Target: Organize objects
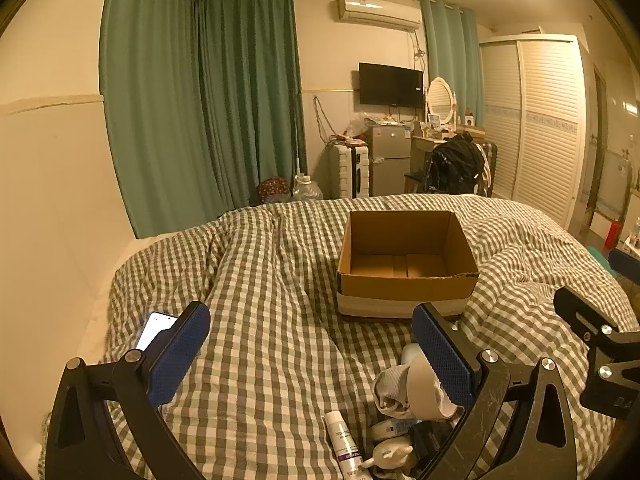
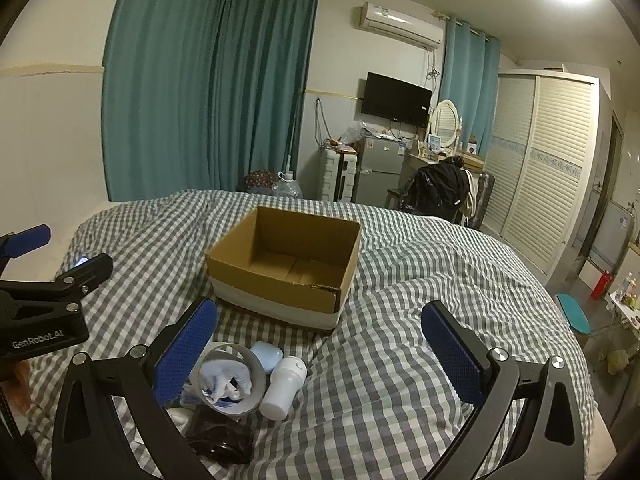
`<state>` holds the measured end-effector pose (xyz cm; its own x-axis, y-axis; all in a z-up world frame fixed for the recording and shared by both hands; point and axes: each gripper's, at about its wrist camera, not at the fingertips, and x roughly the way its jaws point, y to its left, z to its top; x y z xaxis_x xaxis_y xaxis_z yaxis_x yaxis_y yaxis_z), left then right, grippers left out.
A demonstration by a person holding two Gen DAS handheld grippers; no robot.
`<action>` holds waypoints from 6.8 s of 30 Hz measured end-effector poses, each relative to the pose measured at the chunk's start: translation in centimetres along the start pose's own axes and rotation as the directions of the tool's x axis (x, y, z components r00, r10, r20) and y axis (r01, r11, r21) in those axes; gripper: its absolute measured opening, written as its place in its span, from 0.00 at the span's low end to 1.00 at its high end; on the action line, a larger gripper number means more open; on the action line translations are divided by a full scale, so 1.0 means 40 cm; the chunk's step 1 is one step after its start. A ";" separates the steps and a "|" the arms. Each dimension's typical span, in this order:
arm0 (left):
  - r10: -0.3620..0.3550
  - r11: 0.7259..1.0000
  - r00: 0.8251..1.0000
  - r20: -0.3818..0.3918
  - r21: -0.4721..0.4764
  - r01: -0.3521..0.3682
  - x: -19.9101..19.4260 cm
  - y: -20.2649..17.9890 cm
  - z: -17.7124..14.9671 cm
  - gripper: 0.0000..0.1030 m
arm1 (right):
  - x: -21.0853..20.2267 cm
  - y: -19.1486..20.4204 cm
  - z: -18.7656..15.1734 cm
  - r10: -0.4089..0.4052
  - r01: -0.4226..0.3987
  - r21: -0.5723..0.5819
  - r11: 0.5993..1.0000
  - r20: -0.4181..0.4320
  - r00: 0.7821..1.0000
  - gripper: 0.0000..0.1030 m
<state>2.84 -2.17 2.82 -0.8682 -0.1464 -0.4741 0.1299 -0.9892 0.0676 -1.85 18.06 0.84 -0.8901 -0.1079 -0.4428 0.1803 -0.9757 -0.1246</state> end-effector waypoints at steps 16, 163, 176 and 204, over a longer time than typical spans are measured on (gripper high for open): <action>-0.016 1.000 0.996 -0.087 0.021 0.018 0.026 -0.013 -0.036 1.00 | -0.024 0.007 -0.005 0.083 -0.083 0.001 0.997 -0.038 0.996 0.99; -0.243 0.964 0.962 -0.122 0.080 0.254 0.359 -0.083 0.407 0.92 | 0.276 -0.130 0.451 0.078 -0.077 -0.024 0.997 0.011 0.997 0.87; -0.213 0.970 0.977 -0.022 0.117 0.214 0.069 0.044 0.350 0.98 | -0.048 -0.032 0.445 0.083 -0.073 -0.127 0.989 0.080 0.993 0.95; -0.077 0.992 0.920 -0.384 0.063 0.109 0.221 0.025 -0.277 0.99 | 0.212 0.158 -0.227 0.251 -0.328 -0.072 0.942 -0.496 0.831 0.94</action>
<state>0.61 -4.41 -11.04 -0.6251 -0.0580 -0.7784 0.0046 -0.9975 0.0706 -4.47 12.70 -11.77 -0.4865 -0.2402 -0.8400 0.4920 -0.8699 -0.0362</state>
